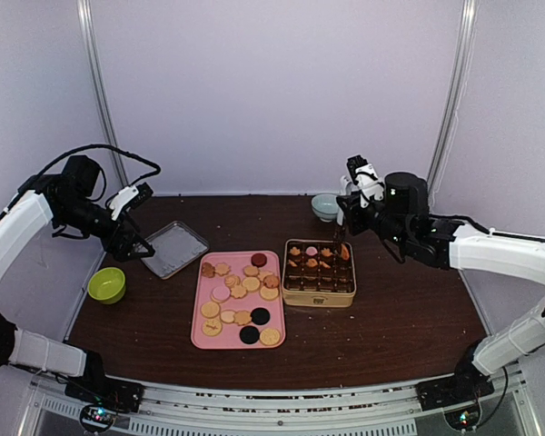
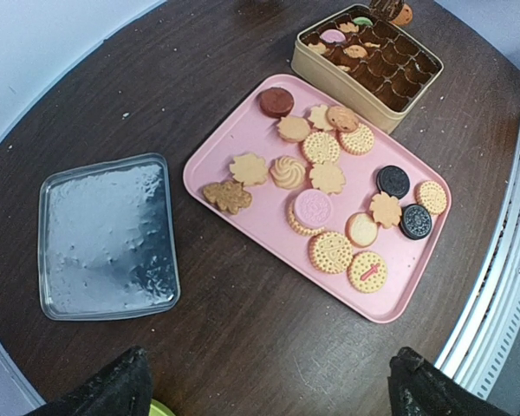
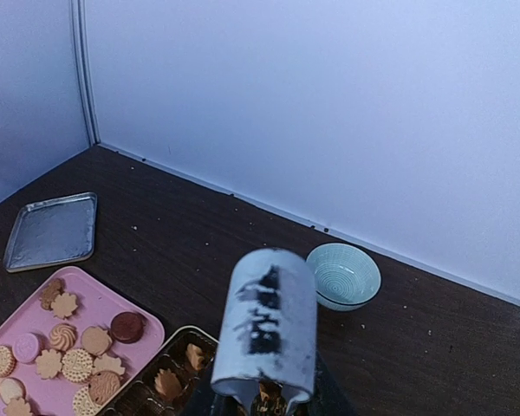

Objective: Pack the cookies
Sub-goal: Place the fake cookies in the empty pocket of the box.

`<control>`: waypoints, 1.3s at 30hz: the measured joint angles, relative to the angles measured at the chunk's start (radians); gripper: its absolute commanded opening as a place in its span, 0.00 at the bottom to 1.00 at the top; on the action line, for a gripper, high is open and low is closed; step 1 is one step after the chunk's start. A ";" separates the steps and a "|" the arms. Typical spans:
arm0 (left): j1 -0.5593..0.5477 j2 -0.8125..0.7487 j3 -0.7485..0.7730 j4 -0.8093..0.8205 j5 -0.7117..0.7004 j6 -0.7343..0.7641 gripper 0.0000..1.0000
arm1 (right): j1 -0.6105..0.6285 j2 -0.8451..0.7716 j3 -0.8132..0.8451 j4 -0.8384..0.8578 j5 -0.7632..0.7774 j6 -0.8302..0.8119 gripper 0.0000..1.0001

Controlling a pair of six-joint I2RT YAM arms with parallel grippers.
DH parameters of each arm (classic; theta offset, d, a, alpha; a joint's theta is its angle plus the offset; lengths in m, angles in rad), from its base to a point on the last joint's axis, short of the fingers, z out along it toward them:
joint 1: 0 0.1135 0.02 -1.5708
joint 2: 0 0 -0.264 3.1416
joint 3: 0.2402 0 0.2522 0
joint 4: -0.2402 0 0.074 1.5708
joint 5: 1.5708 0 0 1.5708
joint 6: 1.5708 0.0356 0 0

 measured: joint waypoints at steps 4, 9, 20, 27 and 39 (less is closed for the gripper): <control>0.000 0.005 0.001 0.000 0.000 0.000 0.98 | -0.033 -0.011 -0.003 -0.005 -0.023 -0.005 0.06; 0.000 0.009 0.002 0.000 0.000 0.000 0.98 | -0.047 -0.013 -0.014 -0.005 -0.047 -0.004 0.08; 0.000 0.013 0.006 0.000 0.000 0.000 0.98 | -0.063 0.008 -0.018 0.003 -0.103 -0.004 0.13; 0.000 0.013 0.008 0.000 0.000 0.000 0.98 | -0.080 0.032 -0.018 0.004 -0.132 -0.009 0.15; 0.000 0.013 0.018 0.000 0.000 0.000 0.98 | -0.091 0.045 -0.012 0.011 -0.183 -0.030 0.27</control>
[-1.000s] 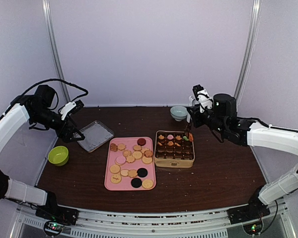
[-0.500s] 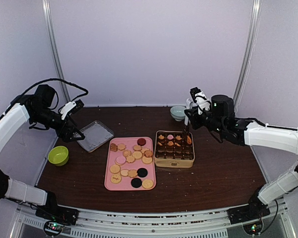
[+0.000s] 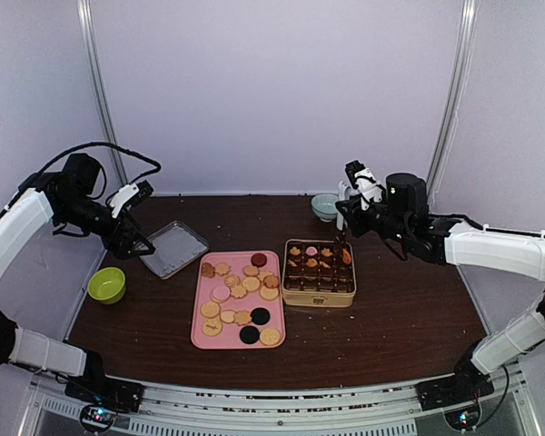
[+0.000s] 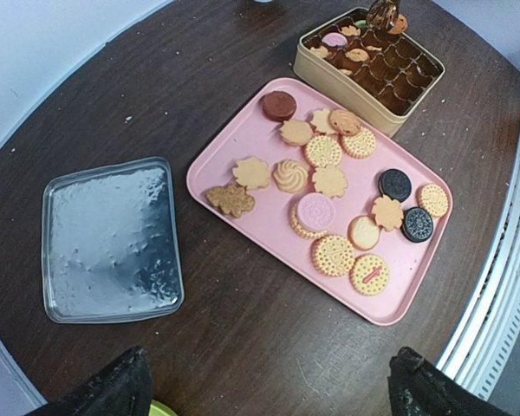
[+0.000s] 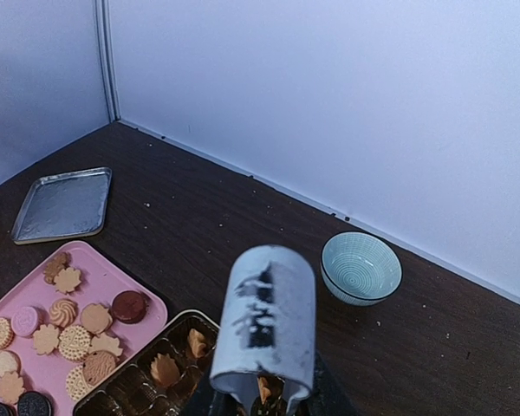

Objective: Pack the cookies
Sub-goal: Place the fake cookies in the empty pocket of the box, then pick up the fake cookies from the plate.

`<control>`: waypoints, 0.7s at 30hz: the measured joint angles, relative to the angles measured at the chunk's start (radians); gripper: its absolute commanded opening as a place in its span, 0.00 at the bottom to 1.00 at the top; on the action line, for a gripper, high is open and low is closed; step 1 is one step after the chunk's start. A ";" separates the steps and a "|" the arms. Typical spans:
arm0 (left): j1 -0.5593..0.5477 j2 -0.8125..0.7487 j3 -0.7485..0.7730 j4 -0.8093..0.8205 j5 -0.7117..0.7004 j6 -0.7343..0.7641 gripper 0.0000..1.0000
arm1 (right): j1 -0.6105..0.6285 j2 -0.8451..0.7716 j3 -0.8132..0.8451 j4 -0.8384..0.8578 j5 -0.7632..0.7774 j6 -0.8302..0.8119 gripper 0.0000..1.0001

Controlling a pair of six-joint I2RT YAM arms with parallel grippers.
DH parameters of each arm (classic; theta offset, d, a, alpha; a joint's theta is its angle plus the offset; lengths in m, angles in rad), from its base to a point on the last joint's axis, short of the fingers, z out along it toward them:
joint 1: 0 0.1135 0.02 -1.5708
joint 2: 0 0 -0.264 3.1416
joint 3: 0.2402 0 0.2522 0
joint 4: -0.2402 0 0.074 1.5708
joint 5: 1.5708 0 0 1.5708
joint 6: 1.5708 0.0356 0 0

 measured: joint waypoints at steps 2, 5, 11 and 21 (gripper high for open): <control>0.000 0.000 0.000 0.000 0.000 0.000 0.98 | 0.000 0.000 0.000 0.000 -0.006 -0.002 0.29; 0.000 0.000 0.000 0.000 0.000 0.000 0.98 | -0.002 0.000 0.000 0.002 -0.013 -0.002 0.31; 0.000 0.000 0.006 -0.001 0.001 0.000 0.97 | -0.002 -0.001 0.000 0.002 -0.019 -0.003 0.29; 0.000 0.001 0.019 -0.002 0.006 0.000 0.98 | 0.018 -0.083 0.006 -0.018 -0.067 0.039 0.27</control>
